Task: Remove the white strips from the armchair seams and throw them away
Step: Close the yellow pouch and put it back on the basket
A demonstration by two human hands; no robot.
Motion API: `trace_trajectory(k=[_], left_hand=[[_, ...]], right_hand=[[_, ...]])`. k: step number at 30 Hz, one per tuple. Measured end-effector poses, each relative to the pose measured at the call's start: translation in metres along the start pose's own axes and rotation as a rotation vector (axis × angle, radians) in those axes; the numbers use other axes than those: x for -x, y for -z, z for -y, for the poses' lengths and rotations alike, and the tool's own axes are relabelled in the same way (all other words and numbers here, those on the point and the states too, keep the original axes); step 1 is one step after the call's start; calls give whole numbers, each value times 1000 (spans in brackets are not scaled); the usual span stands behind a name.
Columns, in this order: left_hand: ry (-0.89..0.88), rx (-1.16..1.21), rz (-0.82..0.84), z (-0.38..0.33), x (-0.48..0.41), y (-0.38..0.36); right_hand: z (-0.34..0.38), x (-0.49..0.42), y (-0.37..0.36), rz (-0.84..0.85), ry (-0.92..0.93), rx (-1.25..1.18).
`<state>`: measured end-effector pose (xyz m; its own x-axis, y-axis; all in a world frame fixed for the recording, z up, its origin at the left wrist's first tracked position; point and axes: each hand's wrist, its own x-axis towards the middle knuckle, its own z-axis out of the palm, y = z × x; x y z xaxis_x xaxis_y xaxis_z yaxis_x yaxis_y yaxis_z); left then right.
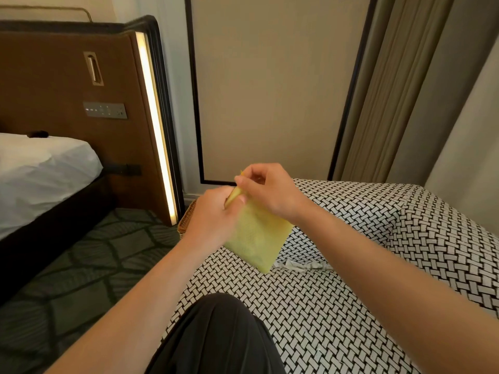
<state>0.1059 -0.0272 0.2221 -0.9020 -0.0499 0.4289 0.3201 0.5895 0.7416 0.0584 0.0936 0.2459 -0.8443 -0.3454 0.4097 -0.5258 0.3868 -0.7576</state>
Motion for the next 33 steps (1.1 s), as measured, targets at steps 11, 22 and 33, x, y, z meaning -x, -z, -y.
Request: trace_trajectory(k=[11,22,33], left_hand=[[-47,-63,-62,10,3,1],[-130,-115,-87,10,7,2],[-149,-38,-281,13,7,0]], right_hand=[[9,6,3,-127,43,590],[17,8,2,12,-178,-105],[18,14,10,-64,-95,162]])
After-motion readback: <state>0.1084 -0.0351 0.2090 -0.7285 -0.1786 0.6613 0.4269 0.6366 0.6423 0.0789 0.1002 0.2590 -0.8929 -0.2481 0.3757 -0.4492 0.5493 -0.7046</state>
